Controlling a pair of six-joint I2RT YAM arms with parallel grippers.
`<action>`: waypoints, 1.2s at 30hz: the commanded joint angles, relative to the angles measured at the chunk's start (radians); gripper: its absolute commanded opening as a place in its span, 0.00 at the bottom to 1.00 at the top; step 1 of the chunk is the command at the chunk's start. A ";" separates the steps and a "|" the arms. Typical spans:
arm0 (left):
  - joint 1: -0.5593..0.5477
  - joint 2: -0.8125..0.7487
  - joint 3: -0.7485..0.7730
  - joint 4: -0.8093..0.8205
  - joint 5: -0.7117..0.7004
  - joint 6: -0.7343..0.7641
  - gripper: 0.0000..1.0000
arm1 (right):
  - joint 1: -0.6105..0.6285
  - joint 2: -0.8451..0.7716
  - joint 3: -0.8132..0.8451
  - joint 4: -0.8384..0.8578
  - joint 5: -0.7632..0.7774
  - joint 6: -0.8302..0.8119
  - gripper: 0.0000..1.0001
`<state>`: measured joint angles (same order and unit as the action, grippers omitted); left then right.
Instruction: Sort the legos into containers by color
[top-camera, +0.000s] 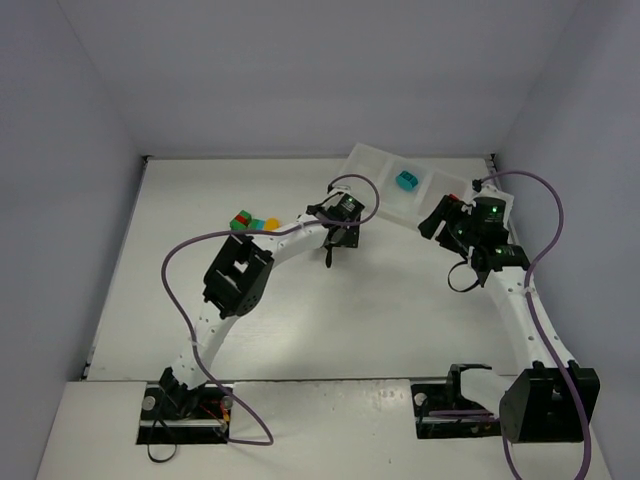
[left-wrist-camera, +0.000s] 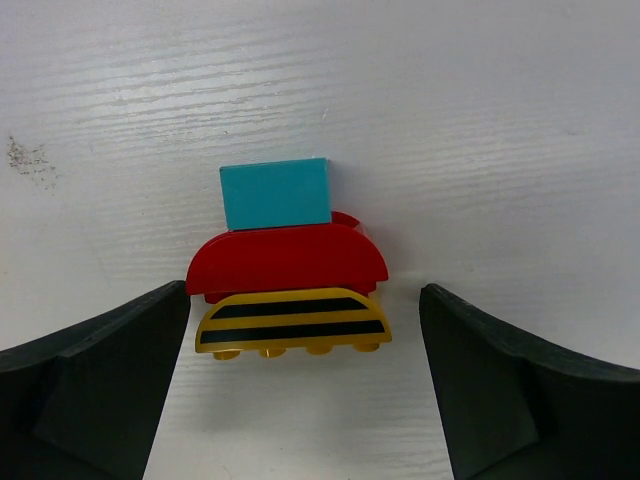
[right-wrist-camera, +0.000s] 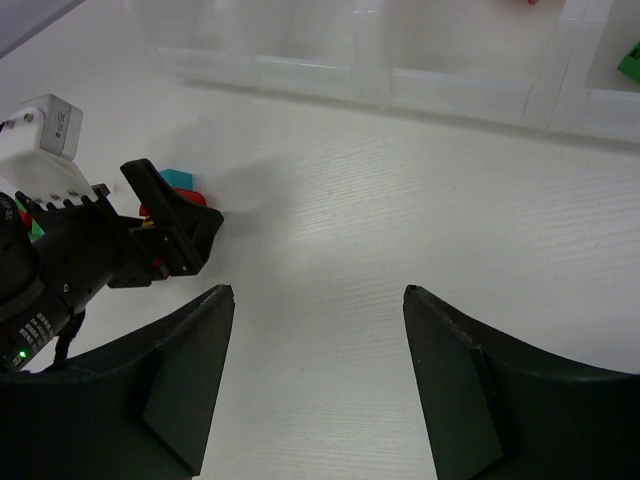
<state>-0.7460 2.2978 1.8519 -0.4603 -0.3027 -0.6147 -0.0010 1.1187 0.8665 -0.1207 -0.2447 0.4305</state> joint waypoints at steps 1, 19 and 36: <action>0.004 -0.012 0.047 -0.012 -0.038 -0.034 0.91 | -0.005 -0.005 0.008 0.039 -0.018 0.005 0.65; 0.005 -0.484 -0.503 0.481 0.164 0.465 0.45 | 0.041 0.052 0.072 0.065 -0.352 -0.049 0.58; 0.007 -0.946 -0.924 0.790 0.609 0.836 0.46 | 0.311 0.248 0.236 0.165 -0.660 -0.012 0.60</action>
<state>-0.7441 1.4021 0.9371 0.2214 0.2291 0.1455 0.2859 1.3590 1.0428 -0.0338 -0.8387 0.4042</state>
